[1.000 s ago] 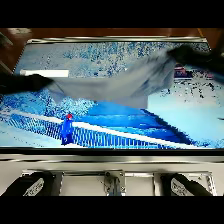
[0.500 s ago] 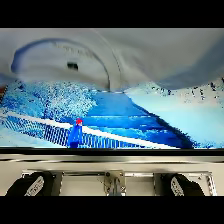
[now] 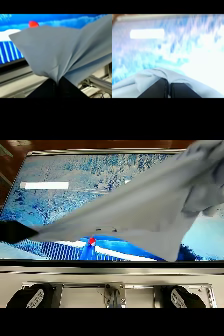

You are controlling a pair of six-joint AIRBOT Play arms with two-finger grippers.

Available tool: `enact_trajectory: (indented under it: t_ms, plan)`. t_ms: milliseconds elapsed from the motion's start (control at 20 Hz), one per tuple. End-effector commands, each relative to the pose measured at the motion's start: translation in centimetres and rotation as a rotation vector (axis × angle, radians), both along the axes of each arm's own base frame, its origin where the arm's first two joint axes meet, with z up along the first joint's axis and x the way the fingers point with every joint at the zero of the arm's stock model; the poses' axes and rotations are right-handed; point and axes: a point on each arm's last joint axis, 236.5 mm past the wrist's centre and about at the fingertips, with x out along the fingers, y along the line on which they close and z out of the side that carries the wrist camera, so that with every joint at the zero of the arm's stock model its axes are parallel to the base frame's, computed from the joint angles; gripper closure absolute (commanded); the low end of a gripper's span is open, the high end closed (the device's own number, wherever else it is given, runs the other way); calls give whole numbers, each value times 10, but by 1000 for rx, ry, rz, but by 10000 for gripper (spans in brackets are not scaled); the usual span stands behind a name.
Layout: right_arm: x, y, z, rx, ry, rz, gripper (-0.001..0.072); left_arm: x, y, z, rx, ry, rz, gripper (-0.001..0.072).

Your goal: Fold the shirts.

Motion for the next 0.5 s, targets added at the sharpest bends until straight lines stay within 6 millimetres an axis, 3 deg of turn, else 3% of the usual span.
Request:
enact_trajectory:
  t_ms: [0, 150, 300, 450]
  plan:
    - [-2, -10, -79, -1, 283, 2, 654, -32, -32, -77, -126, 227, -1, 665]
    - [30, -19, -112, 57, 307, -46, 655, -37, -59, -98, -246, 293, 7, 665]
    - [77, -21, -154, 83, 363, -49, 655, -10, -62, -100, -271, 213, 84, 665]
    - [151, 20, -197, 86, 309, -5, 655, 33, -55, -99, -290, 109, 207, 665]
